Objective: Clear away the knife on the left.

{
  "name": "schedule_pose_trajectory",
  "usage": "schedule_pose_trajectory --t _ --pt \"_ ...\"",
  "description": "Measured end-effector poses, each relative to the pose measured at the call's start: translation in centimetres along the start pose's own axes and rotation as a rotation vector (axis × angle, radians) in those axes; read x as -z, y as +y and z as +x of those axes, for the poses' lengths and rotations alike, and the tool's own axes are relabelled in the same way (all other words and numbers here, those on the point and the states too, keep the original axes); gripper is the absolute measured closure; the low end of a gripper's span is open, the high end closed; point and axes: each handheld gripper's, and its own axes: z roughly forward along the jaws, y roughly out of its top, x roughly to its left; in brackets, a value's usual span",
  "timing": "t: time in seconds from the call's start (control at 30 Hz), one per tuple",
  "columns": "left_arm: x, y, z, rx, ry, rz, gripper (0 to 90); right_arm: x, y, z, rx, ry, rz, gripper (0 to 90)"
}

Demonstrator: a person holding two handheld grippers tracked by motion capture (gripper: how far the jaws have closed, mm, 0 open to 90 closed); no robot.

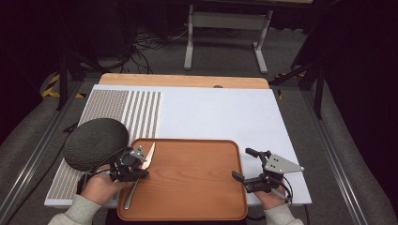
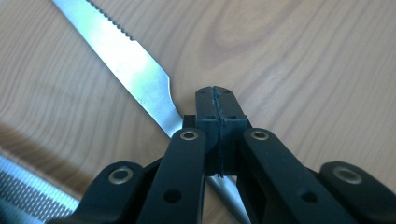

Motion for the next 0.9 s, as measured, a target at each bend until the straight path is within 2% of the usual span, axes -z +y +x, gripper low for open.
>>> schedule_pose_trajectory --t 0.1,0.2,0.3,0.5,0.7,0.9 --pt "0.1 -0.2 0.1 0.022 0.002 0.003 89.8 0.0 0.0 0.0 0.001 0.0 0.0 4.0" --pt "0.2 -0.3 0.3 0.018 0.003 0.001 89.8 0.0 0.0 0.0 0.001 0.0 0.0 4.1" --pt "0.3 -0.4 0.2 0.039 0.005 0.01 89.8 -0.1 0.0 0.0 0.002 0.001 0.001 4.1" --pt "0.4 -0.7 0.5 0.043 0.013 0.007 89.8 -0.1 0.0 0.0 0.002 0.004 0.001 4.1" --pt "0.6 -1.2 0.6 0.083 0.018 0.008 89.8 -0.2 0.1 0.0 0.007 0.009 0.003 4.1" --pt "0.8 -1.4 0.7 0.091 0.032 0.019 89.8 -0.2 0.1 0.0 0.01 0.01 0.004 4.2"
